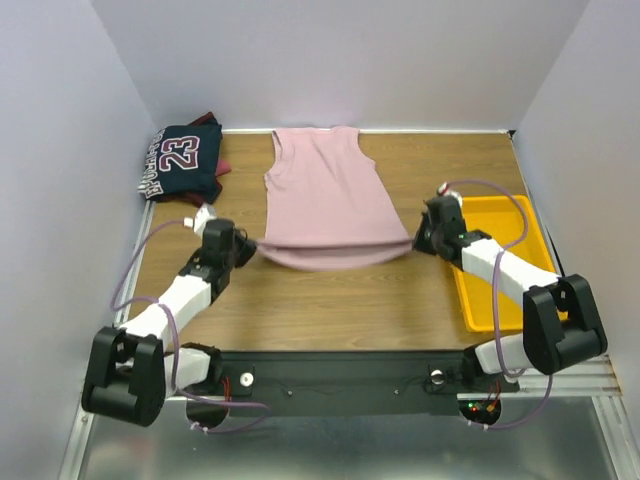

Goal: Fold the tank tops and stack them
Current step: Flatten the tank top out

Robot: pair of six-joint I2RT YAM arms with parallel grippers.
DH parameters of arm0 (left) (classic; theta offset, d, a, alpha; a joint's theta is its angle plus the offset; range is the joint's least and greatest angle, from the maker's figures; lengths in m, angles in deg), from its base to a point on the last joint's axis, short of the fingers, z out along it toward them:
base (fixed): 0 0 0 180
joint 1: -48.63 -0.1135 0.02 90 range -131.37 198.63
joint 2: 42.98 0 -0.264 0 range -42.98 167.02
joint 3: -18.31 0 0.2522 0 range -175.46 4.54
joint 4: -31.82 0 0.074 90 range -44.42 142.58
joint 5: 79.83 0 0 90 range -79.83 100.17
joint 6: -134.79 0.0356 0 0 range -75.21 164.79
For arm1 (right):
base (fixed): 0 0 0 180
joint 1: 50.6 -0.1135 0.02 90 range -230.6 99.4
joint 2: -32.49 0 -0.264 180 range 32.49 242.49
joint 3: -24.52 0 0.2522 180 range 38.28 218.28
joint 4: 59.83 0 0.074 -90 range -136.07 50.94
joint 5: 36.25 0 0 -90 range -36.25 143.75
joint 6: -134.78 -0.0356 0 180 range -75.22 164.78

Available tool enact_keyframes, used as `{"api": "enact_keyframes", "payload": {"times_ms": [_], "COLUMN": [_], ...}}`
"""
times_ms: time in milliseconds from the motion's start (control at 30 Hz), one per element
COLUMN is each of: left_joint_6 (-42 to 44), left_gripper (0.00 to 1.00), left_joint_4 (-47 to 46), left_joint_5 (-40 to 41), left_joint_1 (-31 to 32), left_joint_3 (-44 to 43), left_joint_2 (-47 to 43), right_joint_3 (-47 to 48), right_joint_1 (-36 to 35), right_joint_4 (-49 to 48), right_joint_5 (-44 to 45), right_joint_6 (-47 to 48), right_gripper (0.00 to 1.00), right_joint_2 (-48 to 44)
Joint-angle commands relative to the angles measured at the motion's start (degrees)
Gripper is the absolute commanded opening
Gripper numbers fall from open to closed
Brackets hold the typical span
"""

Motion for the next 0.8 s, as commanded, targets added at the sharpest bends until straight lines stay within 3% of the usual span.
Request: {"api": "enact_keyframes", "payload": {"times_ms": [0, 167, 367, 500, 767], "left_joint_6": [-4.80, -5.60, -6.47, -6.74, -6.74], "left_gripper": [0.00, 0.00, 0.02, 0.06, 0.08], "left_joint_4": [-3.60, 0.88, 5.10, 6.07, 8.70], "left_joint_5": [-4.04, -4.92, -7.82, -9.40, -10.11], "left_joint_1": [0.37, 2.83, 3.53, 3.97, 5.11], "left_joint_3": [6.92, 11.76, 14.05, 14.75, 16.60], "left_joint_2": [-9.95, -14.53, -18.40, -20.42, -22.18], "right_joint_3": [-7.43, -10.08, -12.63, -13.16, -15.62], "right_joint_1": [0.18, 0.10, 0.10, 0.09, 0.10], "right_joint_4": [1.97, 8.47, 12.87, 15.85, 15.61], "right_joint_5": [-6.74, -8.32, -10.26, -9.99, -7.54], "right_joint_6": [-6.38, -8.05, -9.19, -9.63, -12.00], "right_gripper": [0.01, 0.09, 0.36, 0.47, 0.51], "right_joint_2": [-5.63, -11.07, -18.37, -22.15, -20.32]}}
